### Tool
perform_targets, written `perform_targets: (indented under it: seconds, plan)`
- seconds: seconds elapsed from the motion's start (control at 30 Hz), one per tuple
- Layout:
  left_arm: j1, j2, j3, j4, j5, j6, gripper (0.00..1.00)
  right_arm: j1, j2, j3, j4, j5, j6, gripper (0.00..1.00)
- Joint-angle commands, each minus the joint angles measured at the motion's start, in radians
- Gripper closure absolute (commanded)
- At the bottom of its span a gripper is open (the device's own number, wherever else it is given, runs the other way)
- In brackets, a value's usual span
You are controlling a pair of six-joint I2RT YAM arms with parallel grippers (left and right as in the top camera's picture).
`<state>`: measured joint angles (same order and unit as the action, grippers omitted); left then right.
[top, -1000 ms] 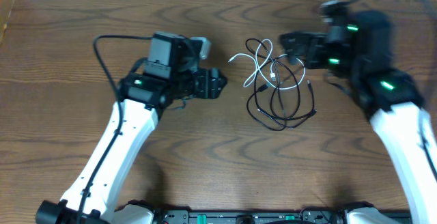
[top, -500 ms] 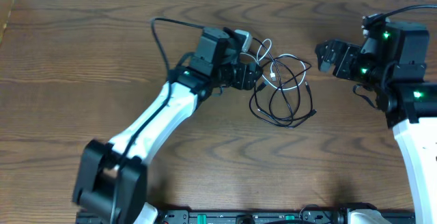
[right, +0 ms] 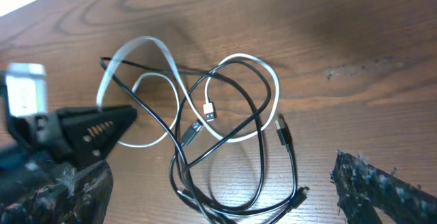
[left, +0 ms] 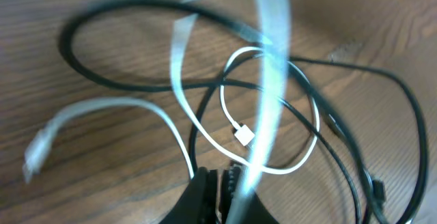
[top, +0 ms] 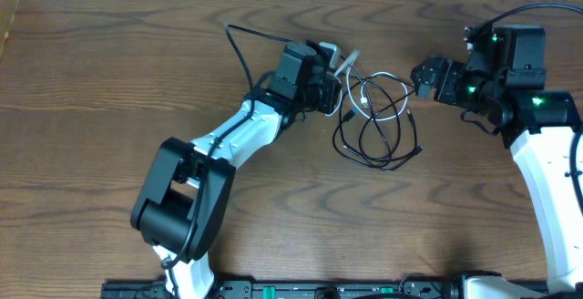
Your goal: Untangle cables
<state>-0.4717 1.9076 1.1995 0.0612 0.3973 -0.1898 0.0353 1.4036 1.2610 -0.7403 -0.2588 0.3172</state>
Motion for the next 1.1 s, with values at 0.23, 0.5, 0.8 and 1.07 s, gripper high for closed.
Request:
perform_targets:
  seconds: [0.23, 0.5, 0.8, 1.07]
  plan:
    - [0.077, -0.493, 0.011, -0.124, 0.117, -0.230, 0.93, 0.017, 0.040, -0.002, 0.054, -0.116, -0.056, 0.01]
    - [0.097, -0.789, 0.011, -0.015, 0.161, -0.308, 0.93, 0.045, 0.043, -0.002, 0.082, -0.145, -0.090, 0.01]
    - [0.206, -0.903, 0.072, 0.232, 0.161, -0.441, 0.92, 0.052, 0.043, -0.002, 0.085, -0.183, -0.146, 0.01]
    - [0.238, -0.903, 0.099, 0.209, 0.168, -0.442, 0.93, 0.062, 0.043, -0.002, 0.128, -0.361, -0.246, 0.01]
